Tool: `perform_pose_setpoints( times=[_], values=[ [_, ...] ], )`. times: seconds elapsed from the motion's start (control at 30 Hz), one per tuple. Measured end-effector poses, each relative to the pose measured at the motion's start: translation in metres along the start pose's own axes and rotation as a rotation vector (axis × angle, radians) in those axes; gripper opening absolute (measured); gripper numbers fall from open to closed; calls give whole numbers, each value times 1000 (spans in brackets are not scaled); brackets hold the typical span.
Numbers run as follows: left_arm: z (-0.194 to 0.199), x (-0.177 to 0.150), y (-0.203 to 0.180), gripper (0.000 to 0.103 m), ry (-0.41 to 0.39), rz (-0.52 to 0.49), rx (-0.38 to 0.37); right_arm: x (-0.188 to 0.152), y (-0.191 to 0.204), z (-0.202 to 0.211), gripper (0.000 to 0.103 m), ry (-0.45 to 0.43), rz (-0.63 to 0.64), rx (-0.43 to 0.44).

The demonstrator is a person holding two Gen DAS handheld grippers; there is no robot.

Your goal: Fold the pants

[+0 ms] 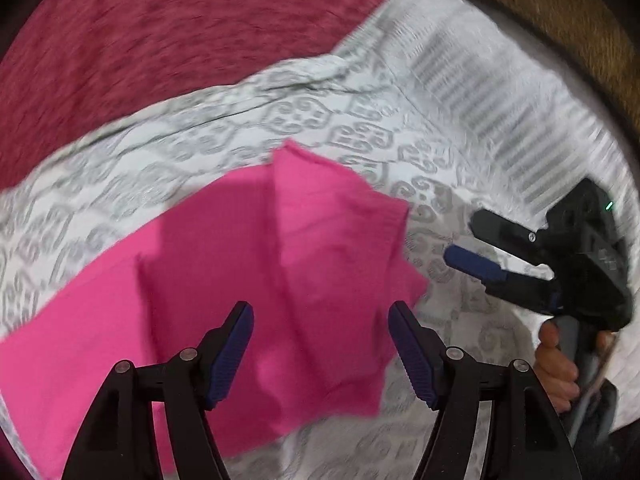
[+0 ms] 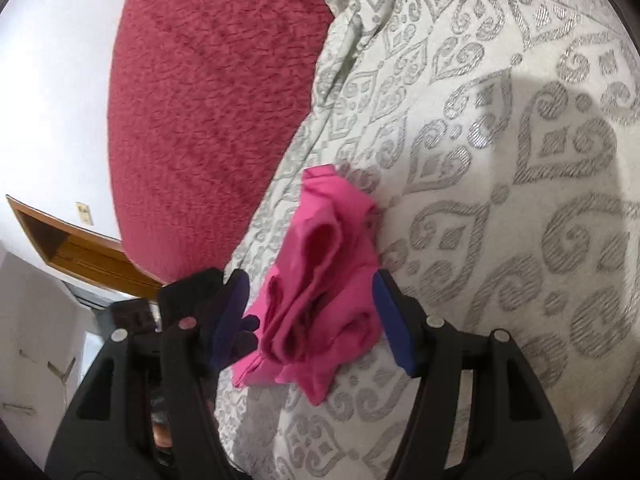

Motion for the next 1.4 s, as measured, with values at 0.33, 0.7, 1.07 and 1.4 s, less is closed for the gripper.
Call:
perform_pose_setpoints(
  times=[0.33,0.7,1.07,1.4],
  values=[
    [-48,12,-14,72,128,-71,120,41,-21,-63,67,136,-137,-105],
    [-52,19,-9,73,55,-27,265,29,45,-92,67,279,-77,191],
    [-20,18,47,19,30,215,142,34,36,-71,67,209,-61,113],
    [14,0,73,19,-6,412,-46,-8,28,-47,67,86,563,-500]
  ],
)
Point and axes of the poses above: each gripper's, at about its wrist camera, not at the fingertips, and z roughly against the way its jaws point, y to its left, x to its top, the point moved 8 cm from there along -z, roughly the way its jaws point, and after that the axes turned 9 degrees about -z, right-handed, at the moved point
